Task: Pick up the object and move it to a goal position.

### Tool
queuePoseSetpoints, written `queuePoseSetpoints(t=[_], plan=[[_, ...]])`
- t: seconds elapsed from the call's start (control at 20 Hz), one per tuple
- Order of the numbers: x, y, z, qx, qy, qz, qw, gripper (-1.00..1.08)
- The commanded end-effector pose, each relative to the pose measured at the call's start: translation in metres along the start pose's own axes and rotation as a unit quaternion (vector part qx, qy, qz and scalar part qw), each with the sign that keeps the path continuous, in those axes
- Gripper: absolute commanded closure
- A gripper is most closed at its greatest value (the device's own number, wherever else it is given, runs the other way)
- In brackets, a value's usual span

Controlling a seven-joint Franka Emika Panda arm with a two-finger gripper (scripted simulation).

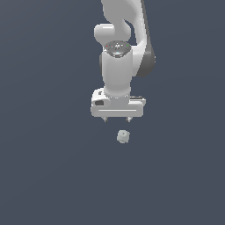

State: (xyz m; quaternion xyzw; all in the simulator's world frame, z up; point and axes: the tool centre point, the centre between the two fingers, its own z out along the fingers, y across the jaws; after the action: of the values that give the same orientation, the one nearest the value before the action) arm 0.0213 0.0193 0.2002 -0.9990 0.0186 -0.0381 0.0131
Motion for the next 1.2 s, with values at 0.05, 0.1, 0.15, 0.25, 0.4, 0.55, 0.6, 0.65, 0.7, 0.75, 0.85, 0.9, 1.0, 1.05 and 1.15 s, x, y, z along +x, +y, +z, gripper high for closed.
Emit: queuePoseSetpoints(t=[0.05,0.1,0.15,0.25,0.4,0.55,0.6,0.65,0.7,0.75,0.85,0.9,1.0,1.05,1.15], plan=[[0.0,-0.001,0.004,0.0,-0.001,0.004,1.0,-0.92],[0.0,-0.002,0.006,0.0,-0.002,0.006,1.0,-0.92],[-0.001,-0.003,0.009,-0.001,-0.003,0.009,1.0,-0.92],[-0.001,-0.006,0.016,-0.001,-0.006,0.015,0.9999,-0.92],[-0.002,-0.011,0.031,-0.003,-0.011,0.029,0.9995,-0.92],[-0.005,-0.017,0.051,-0.006,-0.017,0.046,0.9988,-0.92],[-0.006,-0.02,0.058,-0.007,-0.02,0.053,0.9984,-0.92],[-0.007,-0.022,0.066,-0.008,-0.022,0.059,0.998,-0.92],[-0.008,-0.025,0.072,-0.01,-0.024,0.065,0.9975,-0.92],[-0.009,-0.027,0.078,-0.011,-0.026,0.07,0.9971,-0.92],[-0.011,-0.03,0.089,-0.013,-0.03,0.08,0.9963,-0.92],[-0.012,-0.032,0.094,-0.014,-0.031,0.084,0.9959,-0.92],[-0.014,-0.034,0.101,-0.015,-0.033,0.09,0.9952,-0.92],[-0.015,-0.035,0.104,-0.016,-0.034,0.093,0.995,-0.92],[-0.016,-0.036,0.108,-0.017,-0.036,0.096,0.9946,-0.92]])
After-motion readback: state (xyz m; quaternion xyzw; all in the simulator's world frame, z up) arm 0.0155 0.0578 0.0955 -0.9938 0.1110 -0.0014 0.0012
